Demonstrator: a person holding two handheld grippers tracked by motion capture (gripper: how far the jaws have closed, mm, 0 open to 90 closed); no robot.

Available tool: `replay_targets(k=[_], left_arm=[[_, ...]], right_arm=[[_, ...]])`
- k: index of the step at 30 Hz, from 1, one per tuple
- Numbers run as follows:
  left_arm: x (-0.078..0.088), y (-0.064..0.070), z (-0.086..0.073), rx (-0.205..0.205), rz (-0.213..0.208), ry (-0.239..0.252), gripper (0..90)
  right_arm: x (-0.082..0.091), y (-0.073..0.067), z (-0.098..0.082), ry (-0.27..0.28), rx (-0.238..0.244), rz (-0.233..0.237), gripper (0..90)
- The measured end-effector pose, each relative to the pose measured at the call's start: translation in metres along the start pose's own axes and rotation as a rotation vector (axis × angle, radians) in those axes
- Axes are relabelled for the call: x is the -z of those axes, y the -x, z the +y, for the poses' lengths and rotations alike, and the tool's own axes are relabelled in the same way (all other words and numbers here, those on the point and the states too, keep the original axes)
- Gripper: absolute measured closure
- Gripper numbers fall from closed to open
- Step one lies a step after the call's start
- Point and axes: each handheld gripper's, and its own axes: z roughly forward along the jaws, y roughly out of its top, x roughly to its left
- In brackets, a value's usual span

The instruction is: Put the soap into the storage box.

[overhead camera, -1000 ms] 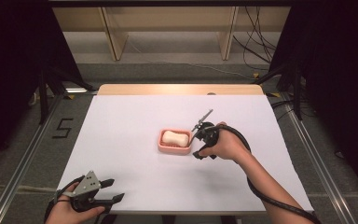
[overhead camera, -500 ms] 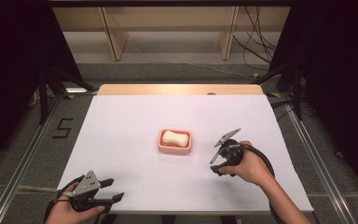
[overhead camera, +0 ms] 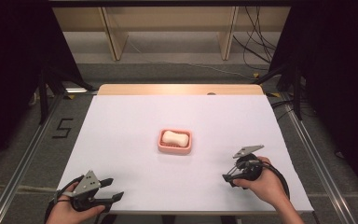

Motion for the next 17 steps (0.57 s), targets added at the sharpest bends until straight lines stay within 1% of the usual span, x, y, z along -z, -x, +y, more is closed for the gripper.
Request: replay_targets(k=[1,2,3,4,5,6,7,8,9,10,11,12,13,14,15,16,17], left_arm=[[0.001,-0.001,0.0,-0.024,0.002,-0.009,35.8],[0.001,-0.002,0.001,-0.041,0.007,-0.017,35.8],[0.001,-0.002,0.001,-0.043,0.01,-0.018,35.8],[0.0,-0.001,0.0,-0.033,0.002,-0.009,35.9],[0.0,-0.001,0.0,-0.033,0.002,-0.009,35.8],[0.001,-0.002,0.001,-0.043,0.007,-0.016,35.8],[0.003,-0.003,0.002,-0.048,-0.006,-0.031,35.8],[0.002,-0.002,0.001,-0.043,0.005,-0.013,35.8],[0.002,-0.002,0.002,-0.043,0.005,-0.013,35.7],[0.002,-0.002,0.002,-0.043,0.005,-0.013,35.7],[0.002,-0.001,0.001,-0.019,0.003,-0.01,35.7],[0.001,-0.001,0.001,-0.012,0.002,-0.004,35.7],[0.002,-0.001,0.002,-0.02,0.006,-0.019,35.7],[0.002,-0.001,0.002,-0.033,0.005,-0.018,35.7],[0.002,-0.002,0.003,-0.053,0.01,-0.024,35.6],[0.001,0.0,0.003,-0.033,0.006,-0.007,35.6],[0.001,0.0,0.003,-0.033,0.006,-0.007,35.6]], right_arm=[[0.002,0.001,-0.005,0.031,-0.026,-0.004,30.2],[0.001,0.002,-0.008,0.054,-0.036,-0.006,30.4],[0.0,0.004,-0.01,0.089,-0.028,-0.011,30.4],[0.001,0.005,-0.011,0.113,-0.041,-0.012,30.5],[-0.001,0.006,-0.013,0.151,-0.035,-0.02,30.5],[-0.001,0.006,-0.013,0.151,-0.035,-0.02,30.5],[0.003,0.008,-0.014,0.144,-0.05,-0.014,30.3],[0.003,0.009,-0.014,0.166,-0.065,-0.016,30.3],[0.005,0.01,-0.014,0.151,-0.064,-0.02,30.2],[0.005,0.011,-0.014,0.159,-0.054,-0.02,30.2],[0.007,0.009,-0.014,0.151,-0.086,-0.02,30.2],[0.007,0.01,-0.014,0.16,-0.085,-0.027,30.1],[0.001,0.011,-0.015,0.215,-0.073,-0.021,30.1],[0.002,0.012,-0.015,0.196,-0.073,-0.015,30.0],[0.004,0.012,-0.015,0.174,-0.072,-0.022,29.9],[0.004,0.013,-0.015,0.157,-0.066,-0.014,29.4],[0.004,0.011,-0.016,0.15,-0.092,-0.016,28.6]])
